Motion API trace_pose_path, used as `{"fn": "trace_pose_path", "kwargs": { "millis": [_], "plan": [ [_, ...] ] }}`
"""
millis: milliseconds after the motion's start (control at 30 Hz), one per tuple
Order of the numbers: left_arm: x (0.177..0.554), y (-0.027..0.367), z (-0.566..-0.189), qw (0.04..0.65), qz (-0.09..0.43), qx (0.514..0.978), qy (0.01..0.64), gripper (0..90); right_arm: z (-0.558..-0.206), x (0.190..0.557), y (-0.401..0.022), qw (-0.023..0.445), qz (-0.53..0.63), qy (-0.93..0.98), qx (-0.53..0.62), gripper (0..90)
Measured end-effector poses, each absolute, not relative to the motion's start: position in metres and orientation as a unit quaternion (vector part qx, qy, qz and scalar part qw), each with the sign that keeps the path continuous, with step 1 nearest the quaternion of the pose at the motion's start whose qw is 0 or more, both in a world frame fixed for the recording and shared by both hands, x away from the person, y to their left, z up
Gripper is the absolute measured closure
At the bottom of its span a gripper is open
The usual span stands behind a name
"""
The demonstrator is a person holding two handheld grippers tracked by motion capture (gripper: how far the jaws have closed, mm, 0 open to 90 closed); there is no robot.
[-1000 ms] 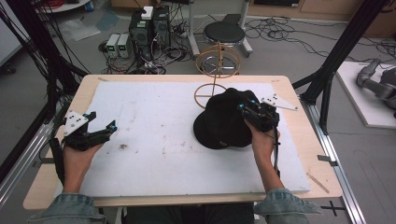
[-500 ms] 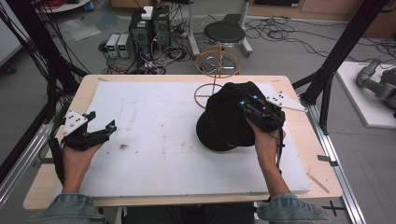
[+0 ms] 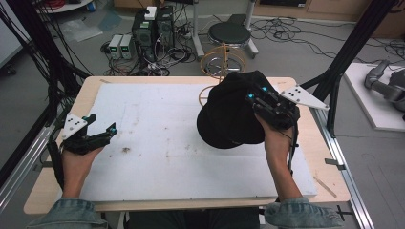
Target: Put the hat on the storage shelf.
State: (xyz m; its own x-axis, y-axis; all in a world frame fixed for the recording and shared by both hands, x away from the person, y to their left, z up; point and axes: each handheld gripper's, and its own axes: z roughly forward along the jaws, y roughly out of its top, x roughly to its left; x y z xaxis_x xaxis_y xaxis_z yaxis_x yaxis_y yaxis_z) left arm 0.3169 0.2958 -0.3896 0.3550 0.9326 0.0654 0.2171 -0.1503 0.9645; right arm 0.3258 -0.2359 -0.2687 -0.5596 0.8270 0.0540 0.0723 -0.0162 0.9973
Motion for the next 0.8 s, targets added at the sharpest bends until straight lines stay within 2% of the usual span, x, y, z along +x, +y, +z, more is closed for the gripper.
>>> {"fn": "trace_pose_path", "kwargs": {
  "millis": [800],
  "plan": [
    [0.318,0.298,-0.393,0.488,0.365,0.662,0.437,21.1,-0.213,0.350,-0.218,0.313,0.659,0.599,0.330,70.9]
  ]
}}
